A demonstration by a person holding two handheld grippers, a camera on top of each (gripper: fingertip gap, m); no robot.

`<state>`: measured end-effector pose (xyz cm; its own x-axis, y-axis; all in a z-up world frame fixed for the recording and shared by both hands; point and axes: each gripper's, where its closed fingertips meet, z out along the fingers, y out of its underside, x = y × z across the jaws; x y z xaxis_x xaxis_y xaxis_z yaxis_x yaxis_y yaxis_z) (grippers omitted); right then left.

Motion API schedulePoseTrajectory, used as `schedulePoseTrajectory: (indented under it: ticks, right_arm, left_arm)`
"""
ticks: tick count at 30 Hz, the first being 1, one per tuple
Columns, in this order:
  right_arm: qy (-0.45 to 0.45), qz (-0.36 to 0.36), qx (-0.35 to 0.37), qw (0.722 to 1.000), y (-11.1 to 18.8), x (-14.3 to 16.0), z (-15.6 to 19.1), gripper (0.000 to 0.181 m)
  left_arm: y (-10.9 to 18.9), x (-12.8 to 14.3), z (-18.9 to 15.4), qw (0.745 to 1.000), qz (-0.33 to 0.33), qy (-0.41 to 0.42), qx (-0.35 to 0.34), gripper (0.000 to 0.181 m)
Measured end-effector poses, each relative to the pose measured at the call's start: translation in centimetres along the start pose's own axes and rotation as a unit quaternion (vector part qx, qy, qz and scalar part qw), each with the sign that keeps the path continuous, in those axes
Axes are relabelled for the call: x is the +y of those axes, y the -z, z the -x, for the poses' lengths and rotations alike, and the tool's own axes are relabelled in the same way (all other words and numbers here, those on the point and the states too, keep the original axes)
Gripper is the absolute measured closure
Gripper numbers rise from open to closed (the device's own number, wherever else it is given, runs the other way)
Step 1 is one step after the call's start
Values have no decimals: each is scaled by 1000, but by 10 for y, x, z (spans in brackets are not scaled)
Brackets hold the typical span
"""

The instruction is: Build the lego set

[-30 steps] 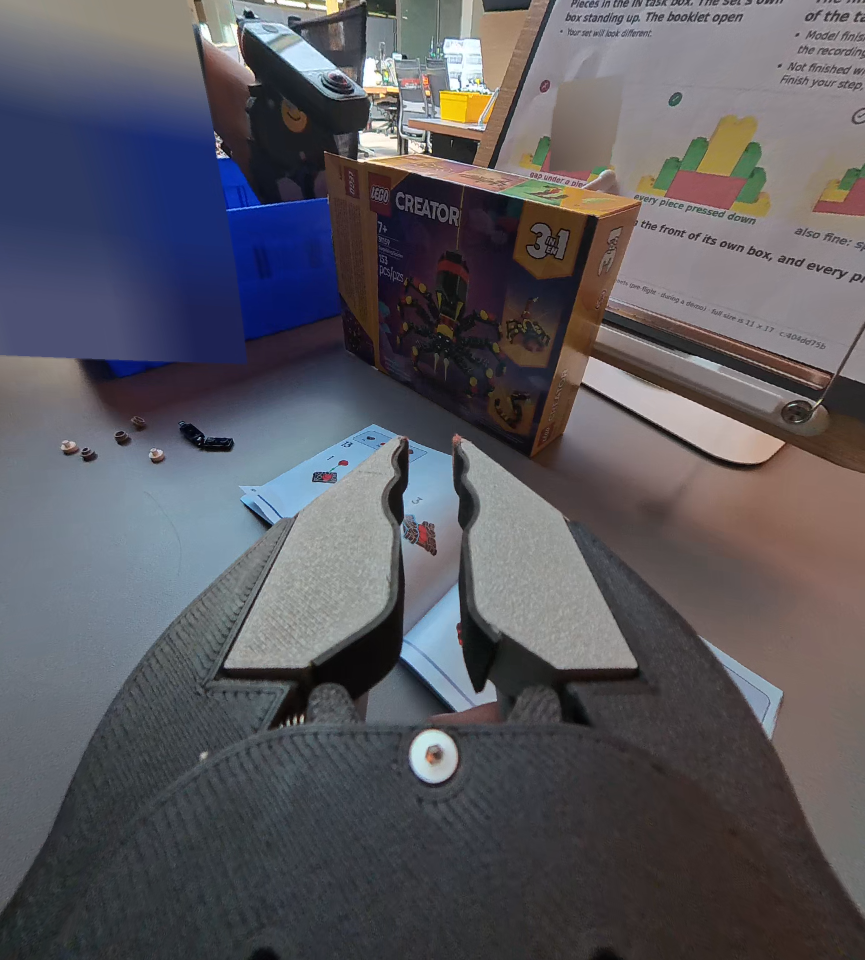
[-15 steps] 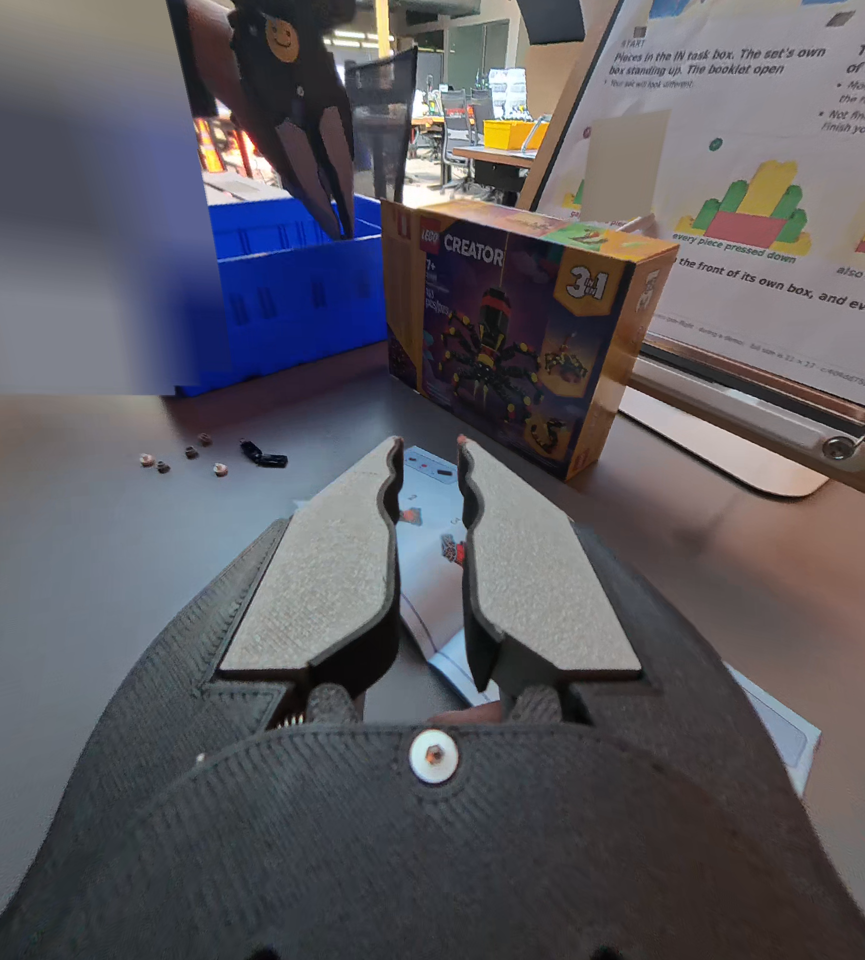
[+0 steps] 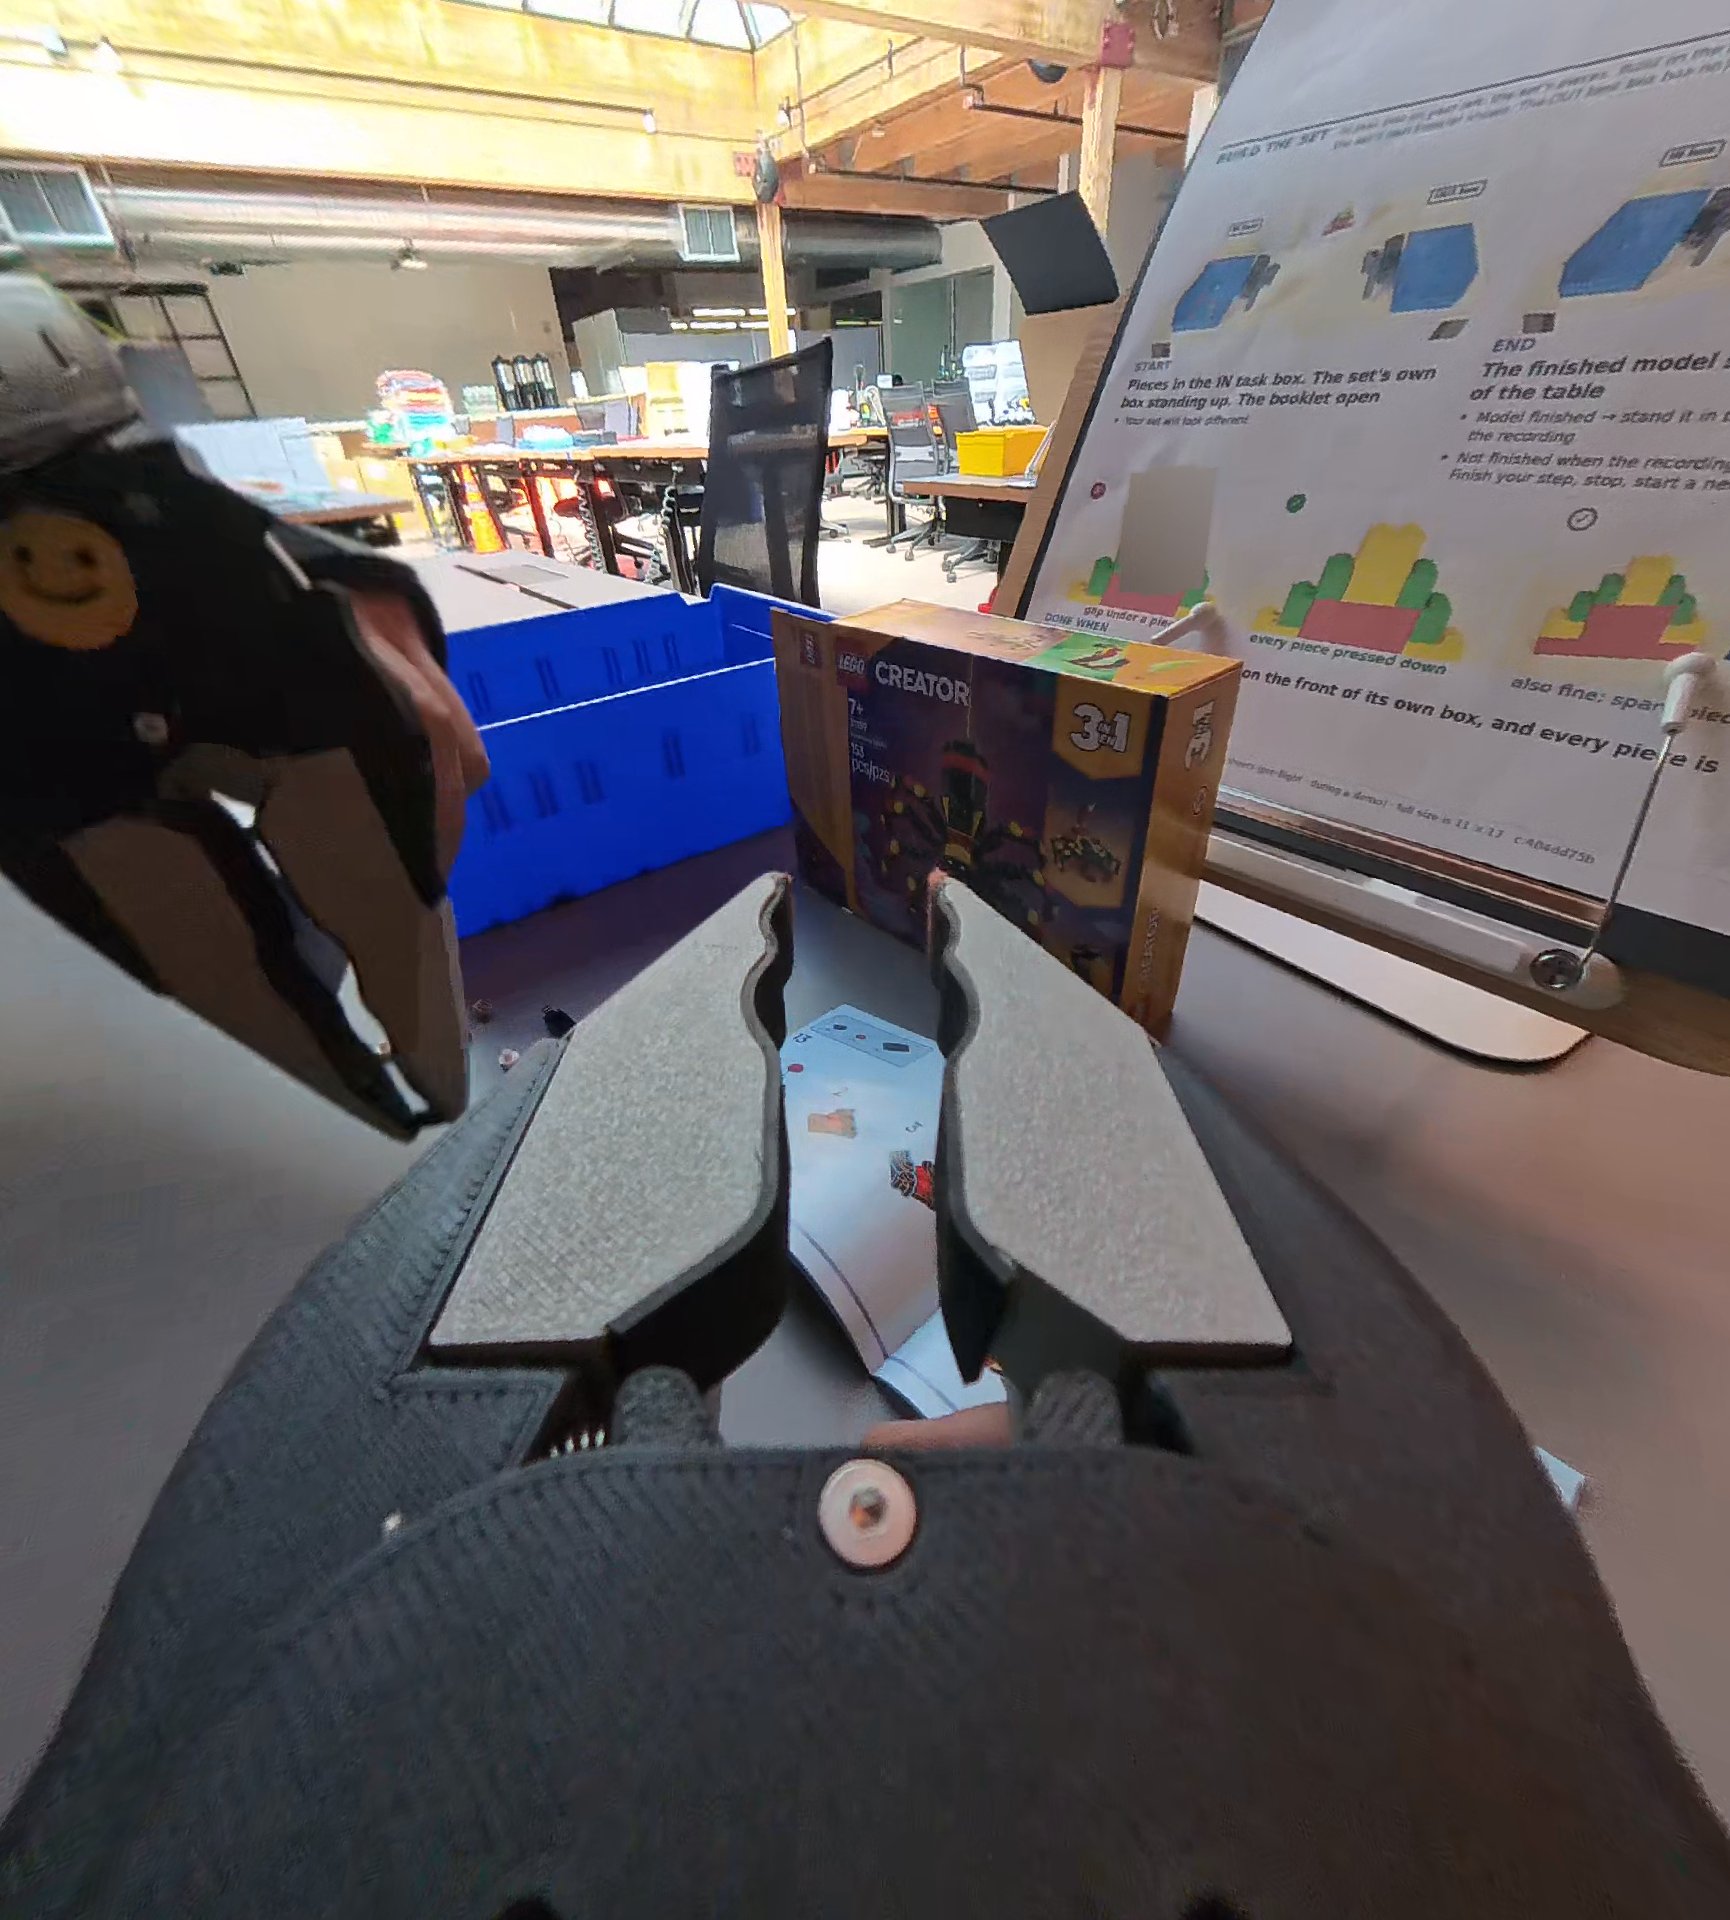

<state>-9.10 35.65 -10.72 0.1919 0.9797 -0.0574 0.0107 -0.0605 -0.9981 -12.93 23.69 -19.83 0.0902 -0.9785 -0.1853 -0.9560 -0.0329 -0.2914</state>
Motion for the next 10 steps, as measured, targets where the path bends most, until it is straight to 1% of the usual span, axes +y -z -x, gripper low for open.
schedulePoseTrajectory:
  ticks: [1,3,5,8,10]
  right_arm:
    - [5,2,2,1000,0,1,0,158]
    - [13,8,5,1000,-1,2,0,158]
    - [15,12,5,1000,-1,3,0,158]
    - [11,12,-1,1000,0,3,1,158]
    - [14,18,-2,1000,-1,5,1,158]
  left_arm:
    - [-12,-6,-4,1000,0,-1,1,175]
    - [-29,-14,-9,1000,3,-6,7,175]
    - [-37,-17,-14,1000,13,-20,14,173]
    - [-38,-22,-16,999,10,-20,26,166]
    - [-36,-32,-16,999,-20,-18,35,165]
